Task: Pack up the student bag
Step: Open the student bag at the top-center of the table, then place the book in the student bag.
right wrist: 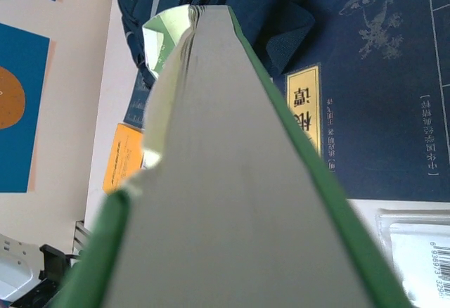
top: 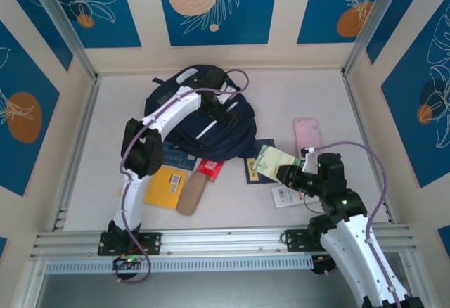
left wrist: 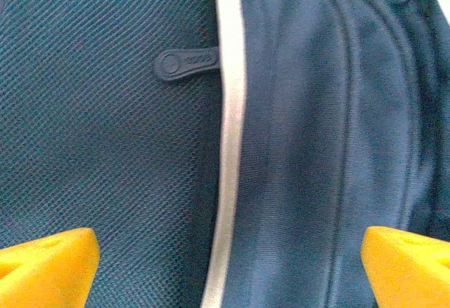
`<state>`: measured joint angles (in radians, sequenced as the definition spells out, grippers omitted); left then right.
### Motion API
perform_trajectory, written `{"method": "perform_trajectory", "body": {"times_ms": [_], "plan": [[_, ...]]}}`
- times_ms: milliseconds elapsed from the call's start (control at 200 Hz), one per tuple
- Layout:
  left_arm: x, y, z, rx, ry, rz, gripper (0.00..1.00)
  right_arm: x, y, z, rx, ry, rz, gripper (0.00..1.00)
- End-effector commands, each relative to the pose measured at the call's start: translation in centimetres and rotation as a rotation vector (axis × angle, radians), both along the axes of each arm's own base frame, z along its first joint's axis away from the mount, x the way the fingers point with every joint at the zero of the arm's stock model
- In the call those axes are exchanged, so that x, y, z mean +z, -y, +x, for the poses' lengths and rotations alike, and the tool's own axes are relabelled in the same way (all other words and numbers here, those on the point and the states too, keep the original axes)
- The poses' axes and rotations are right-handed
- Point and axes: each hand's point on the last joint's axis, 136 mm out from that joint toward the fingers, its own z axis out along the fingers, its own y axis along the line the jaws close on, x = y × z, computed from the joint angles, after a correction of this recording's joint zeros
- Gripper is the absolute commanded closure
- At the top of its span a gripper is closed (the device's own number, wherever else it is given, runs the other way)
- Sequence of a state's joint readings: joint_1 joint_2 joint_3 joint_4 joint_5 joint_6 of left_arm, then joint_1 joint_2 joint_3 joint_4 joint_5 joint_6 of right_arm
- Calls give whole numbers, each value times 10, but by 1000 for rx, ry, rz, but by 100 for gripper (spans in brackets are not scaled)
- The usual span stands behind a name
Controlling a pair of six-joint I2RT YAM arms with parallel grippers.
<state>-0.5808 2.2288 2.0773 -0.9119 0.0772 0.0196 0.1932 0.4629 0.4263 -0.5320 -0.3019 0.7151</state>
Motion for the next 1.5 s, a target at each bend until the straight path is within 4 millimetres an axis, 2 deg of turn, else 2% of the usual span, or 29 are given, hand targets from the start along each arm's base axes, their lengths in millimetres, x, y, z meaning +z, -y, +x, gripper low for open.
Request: {"method": "perform_trajectory", "body": {"times_ms": [0, 140, 355, 440, 490, 510, 555, 620, 675, 835, 1105, 1315, 1450, 1495], "plan": [[1, 10, -8, -50, -38, -33, 7, 12, -3, 5, 35, 56, 28, 100], [-14, 11, -10, -52, -68, -20, 12, 13, 0, 9, 26, 52, 61, 100], [-46, 13, -14, -58, -96, 53, 13, 11, 0, 11, 25, 34, 75, 100], [-55, 9, -11, -48, -69, 118, 17, 11, 1, 12, 19, 34, 76, 100], [-57, 2, -4, -19, -31, 181, 26, 11, 2, 12, 16, 34, 74, 100], [-57, -1, -1, -5, -17, 205, 33, 12, 2, 12, 18, 36, 75, 100], [-52, -8, 6, 25, 13, 244, 55, 13, 0, 12, 25, 40, 81, 100], [-37, -11, 12, 49, 54, 242, 83, 18, -3, 10, 50, 52, 103, 100], [-20, -8, 13, 48, 77, 204, 100, 20, -5, 8, 57, 55, 109, 100], [41, -2, 9, 40, 140, 61, 100, 25, -5, 9, 43, 55, 120, 100], [134, -24, 4, 59, 256, -82, 100, 54, -13, 33, 8, 79, 198, 100], [180, -45, 1, 49, 368, -87, 100, 81, -38, 68, 45, 66, 238, 100], [203, -48, 1, 71, 407, -152, 100, 99, -63, 97, 60, 68, 231, 100], [210, -48, 1, 77, 419, -170, 100, 100, -72, 110, 58, 46, 223, 100]]}}
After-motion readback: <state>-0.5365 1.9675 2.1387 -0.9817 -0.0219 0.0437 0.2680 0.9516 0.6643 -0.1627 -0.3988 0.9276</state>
